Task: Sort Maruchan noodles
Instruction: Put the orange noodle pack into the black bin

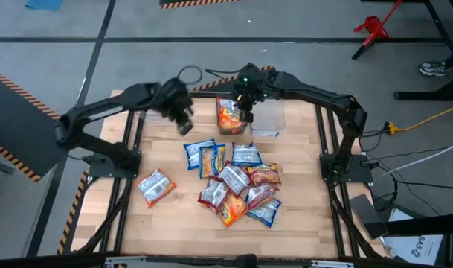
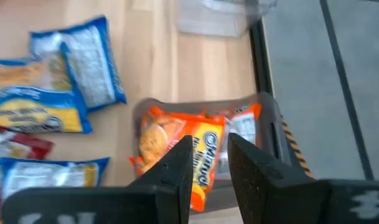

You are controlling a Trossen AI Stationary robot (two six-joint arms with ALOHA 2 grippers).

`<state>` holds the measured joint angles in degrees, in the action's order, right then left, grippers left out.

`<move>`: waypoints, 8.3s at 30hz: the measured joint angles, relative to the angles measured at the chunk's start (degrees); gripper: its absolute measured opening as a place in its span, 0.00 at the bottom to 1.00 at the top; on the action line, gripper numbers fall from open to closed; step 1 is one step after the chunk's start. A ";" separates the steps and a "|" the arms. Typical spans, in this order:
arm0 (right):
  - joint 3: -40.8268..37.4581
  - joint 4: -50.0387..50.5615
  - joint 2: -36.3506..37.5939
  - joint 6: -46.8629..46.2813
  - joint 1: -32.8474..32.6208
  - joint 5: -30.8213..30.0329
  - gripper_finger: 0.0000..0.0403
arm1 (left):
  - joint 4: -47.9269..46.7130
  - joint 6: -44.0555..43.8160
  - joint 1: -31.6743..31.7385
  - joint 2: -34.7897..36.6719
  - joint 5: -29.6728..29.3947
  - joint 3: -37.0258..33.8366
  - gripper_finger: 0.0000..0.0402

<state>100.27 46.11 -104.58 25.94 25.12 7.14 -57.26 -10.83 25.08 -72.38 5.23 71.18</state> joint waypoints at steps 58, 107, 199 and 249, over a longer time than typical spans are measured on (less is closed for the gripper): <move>0.17 3.91 0.23 -0.45 0.02 14.37 0.69 | 25.84 -21.83 -45.40 -5.51 -2.66 -39.12 0.74; 0.15 5.48 0.23 -3.96 0.02 30.16 0.69 | 5.81 -23.66 -30.81 -6.78 -27.34 -10.94 0.01; 0.17 5.53 17.10 -10.49 10.91 23.45 0.69 | 40.61 23.61 8.65 -33.46 1.44 -0.92 0.32; 0.15 7.41 17.06 -10.54 10.91 20.42 0.69 | 51.78 22.54 5.90 -37.13 -1.50 -0.90 0.30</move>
<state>100.42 53.52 -87.53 15.40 36.03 27.55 -5.48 11.71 30.99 -109.51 3.73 70.28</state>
